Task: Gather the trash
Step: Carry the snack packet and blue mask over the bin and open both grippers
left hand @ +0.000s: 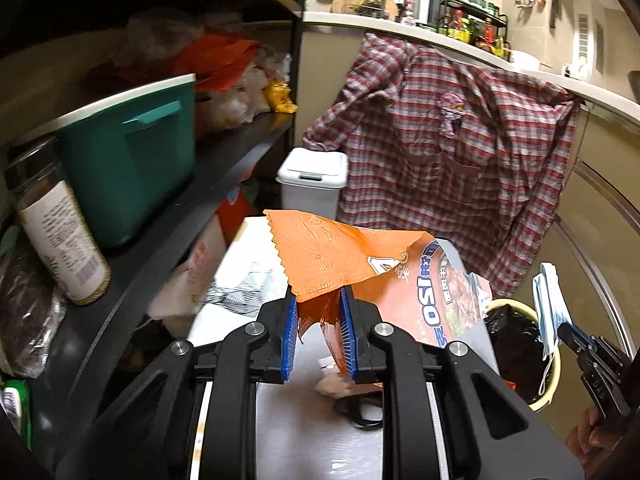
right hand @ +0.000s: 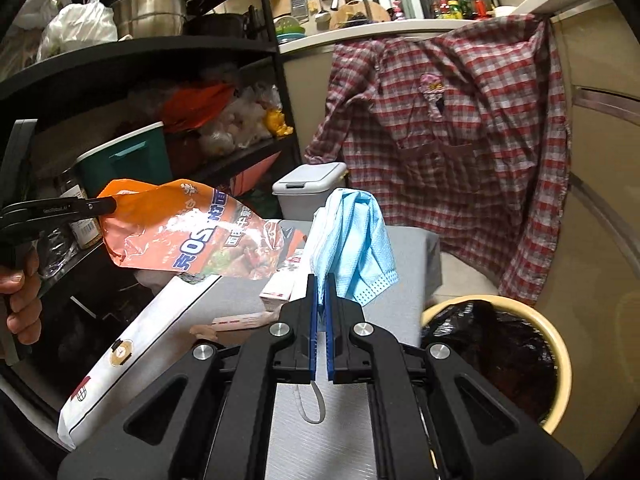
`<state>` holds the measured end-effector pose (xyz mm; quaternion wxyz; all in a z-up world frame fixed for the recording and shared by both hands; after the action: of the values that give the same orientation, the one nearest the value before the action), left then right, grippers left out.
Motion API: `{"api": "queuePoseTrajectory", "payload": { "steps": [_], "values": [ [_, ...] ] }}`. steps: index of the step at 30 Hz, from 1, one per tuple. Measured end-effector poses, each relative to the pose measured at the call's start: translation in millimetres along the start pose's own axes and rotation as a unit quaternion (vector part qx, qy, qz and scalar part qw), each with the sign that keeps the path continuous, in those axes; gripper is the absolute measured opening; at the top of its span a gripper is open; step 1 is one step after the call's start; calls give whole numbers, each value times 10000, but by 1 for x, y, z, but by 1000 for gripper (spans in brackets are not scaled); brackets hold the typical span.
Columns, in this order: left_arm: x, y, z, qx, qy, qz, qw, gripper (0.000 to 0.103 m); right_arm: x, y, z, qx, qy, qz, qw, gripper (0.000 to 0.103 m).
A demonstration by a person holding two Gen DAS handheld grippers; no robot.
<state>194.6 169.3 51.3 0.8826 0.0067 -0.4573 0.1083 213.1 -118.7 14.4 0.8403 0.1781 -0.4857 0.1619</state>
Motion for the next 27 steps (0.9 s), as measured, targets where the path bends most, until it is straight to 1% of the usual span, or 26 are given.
{"api": "queuePoseTrajectory", "payload": {
  "steps": [11,19,27],
  "values": [
    [-3,-50,-9,-319,-88,-104,9994,19,4,-54,33,-426,-214,-230,9986,4],
    [-1,-81,-12,-504,-135,-149,9985,19,5,-90,46,-675,-302,-487,9961,4],
    [-3,-112,-20,-676,-109,-244,9974,19,0,-118,53,-874,-309,-586,9940,4]
  ]
}}
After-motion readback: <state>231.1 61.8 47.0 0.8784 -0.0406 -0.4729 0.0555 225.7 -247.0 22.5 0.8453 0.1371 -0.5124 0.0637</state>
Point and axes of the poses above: each gripper's, at about its wrist camera, not at the fingertips, and z roughly against the way its jaws point, y to its left, x to its top, the point moved 8 cm from there along -z, roughly the way its jaws point
